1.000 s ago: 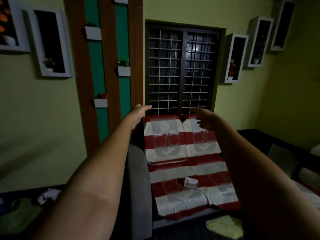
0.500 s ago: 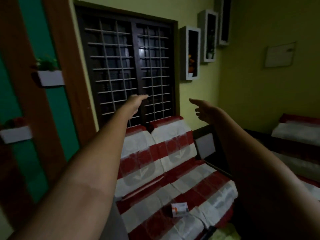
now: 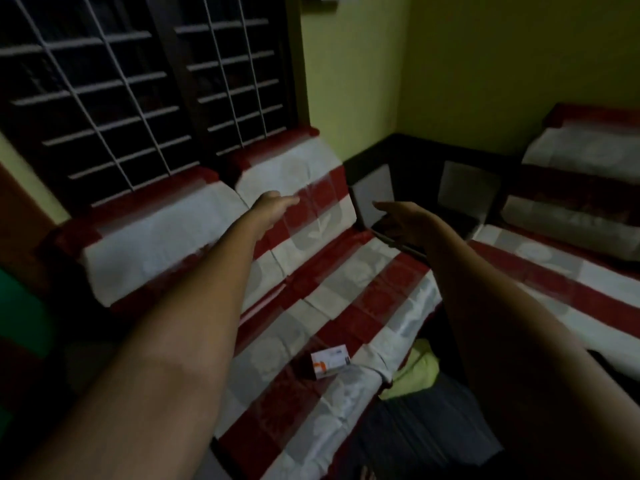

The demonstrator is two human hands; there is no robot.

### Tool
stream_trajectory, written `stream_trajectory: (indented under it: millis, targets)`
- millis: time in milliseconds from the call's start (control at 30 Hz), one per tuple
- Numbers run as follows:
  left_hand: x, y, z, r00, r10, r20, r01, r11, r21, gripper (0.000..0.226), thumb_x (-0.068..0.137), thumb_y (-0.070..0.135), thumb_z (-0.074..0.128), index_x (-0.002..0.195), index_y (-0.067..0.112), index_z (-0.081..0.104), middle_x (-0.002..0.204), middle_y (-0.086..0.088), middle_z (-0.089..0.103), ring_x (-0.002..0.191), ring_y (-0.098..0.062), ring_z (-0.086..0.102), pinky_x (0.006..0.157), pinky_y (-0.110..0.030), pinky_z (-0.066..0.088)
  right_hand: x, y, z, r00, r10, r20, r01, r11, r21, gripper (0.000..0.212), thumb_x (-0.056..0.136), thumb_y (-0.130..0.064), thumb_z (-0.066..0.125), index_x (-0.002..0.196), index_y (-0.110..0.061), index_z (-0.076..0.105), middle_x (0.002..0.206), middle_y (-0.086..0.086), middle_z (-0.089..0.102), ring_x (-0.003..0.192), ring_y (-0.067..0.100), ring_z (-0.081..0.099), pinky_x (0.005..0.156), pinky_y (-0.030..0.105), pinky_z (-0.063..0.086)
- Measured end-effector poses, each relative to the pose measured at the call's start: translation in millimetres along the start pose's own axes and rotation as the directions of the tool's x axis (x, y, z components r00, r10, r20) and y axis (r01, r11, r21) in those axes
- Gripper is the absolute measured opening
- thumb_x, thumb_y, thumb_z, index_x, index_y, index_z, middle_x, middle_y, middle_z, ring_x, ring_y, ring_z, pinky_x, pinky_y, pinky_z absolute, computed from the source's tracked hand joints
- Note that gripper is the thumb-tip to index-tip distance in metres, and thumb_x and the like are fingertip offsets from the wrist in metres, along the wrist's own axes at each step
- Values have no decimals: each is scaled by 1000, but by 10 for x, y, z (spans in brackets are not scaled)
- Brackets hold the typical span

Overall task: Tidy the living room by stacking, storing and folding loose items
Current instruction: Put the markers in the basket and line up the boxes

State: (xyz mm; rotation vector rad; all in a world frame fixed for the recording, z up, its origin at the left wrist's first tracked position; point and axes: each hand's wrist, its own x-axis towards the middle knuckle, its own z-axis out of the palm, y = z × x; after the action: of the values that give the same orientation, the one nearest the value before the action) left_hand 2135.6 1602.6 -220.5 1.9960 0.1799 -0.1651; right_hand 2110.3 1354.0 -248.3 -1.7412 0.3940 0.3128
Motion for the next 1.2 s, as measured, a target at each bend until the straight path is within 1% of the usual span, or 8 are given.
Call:
stream_trajectory:
  millis: [67, 167, 367, 633, 767, 967, 1100, 1200]
  targets:
    - [462, -322, 318, 996, -83, 22, 82, 996, 47, 15, 94, 23, 57, 107, 16, 55, 108, 1, 56, 107, -16, 48, 69, -18, 39, 582, 304, 32, 994, 109, 8, -108, 994, -21, 56, 91, -44, 58, 138, -17, 45, 136, 10, 51, 115, 31, 52, 82, 43, 47]
    - [961, -907, 723, 990, -127, 60, 114, 978, 175, 30, 93, 23, 59, 118, 6, 56, 116, -12, 60, 114, -24, 54, 85, -31, 46, 1231, 831, 175, 958, 283, 37, -283, 959, -9, 54, 87, -47, 61, 130, -17, 47, 104, 5, 60, 83, 23, 57, 69, 35, 47]
    - [1458, -2495, 1548, 905, -306, 296, 125, 855, 503, 58, 89, 16, 64, 141, 5, 40, 142, -14, 45, 128, -29, 46, 97, -30, 43, 1983, 2082, 747, 844, 516, 148, -523, 852, 10, 49, 98, -28, 49, 137, 1, 43, 144, 29, 38, 132, 47, 37, 107, 52, 33]
    - [1506, -4044, 2362, 716, -460, 525, -72, 699, 711, 77, 75, 25, 79, 140, 13, 39, 142, -13, 44, 130, -31, 43, 106, -40, 38, 2441, 3510, 1428, 686, 701, 196, -702, 708, -77, 52, 96, -30, 54, 140, -8, 38, 145, 16, 38, 130, 39, 40, 97, 48, 43]
    - [1483, -4398, 2520, 681, -461, 569, -228, 605, 763, 91, 65, 37, 84, 142, 27, 37, 141, -4, 49, 127, -28, 49, 102, -42, 43, 2564, 3731, 1578, 684, 691, 232, -700, 712, -54, 46, 96, -31, 51, 135, -8, 47, 138, 15, 48, 128, 36, 46, 100, 49, 41]
    - [1599, -3855, 2277, 743, -378, 552, -233, 627, 743, 63, 70, 26, 81, 126, 21, 52, 119, -8, 63, 107, -29, 60, 88, -39, 49, 2418, 3314, 1420, 771, 609, 186, -629, 774, 70, 34, 95, -27, 56, 121, -5, 54, 114, 11, 56, 92, 23, 55, 84, 34, 48]
    - [1642, -2930, 1975, 807, -255, 533, -264, 651, 712, 47, 74, 24, 74, 115, 24, 51, 101, -1, 66, 79, -20, 58, 68, -32, 44, 2153, 2412, 1118, 862, 493, 117, -506, 854, 121, 18, 98, -15, 51, 84, -7, 57, 80, 5, 54, 69, 13, 51, 67, 24, 49]
    - [1661, -2113, 1721, 825, -170, 540, -336, 620, 709, 50, 71, 30, 71, 116, 23, 51, 104, -4, 65, 82, -25, 60, 62, -30, 42, 2008, 1755, 846, 921, 389, 5, -389, 921, 27, 25, 90, -14, 64, 105, 6, 61, 75, 7, 54, 62, 13, 51, 55, 21, 42]
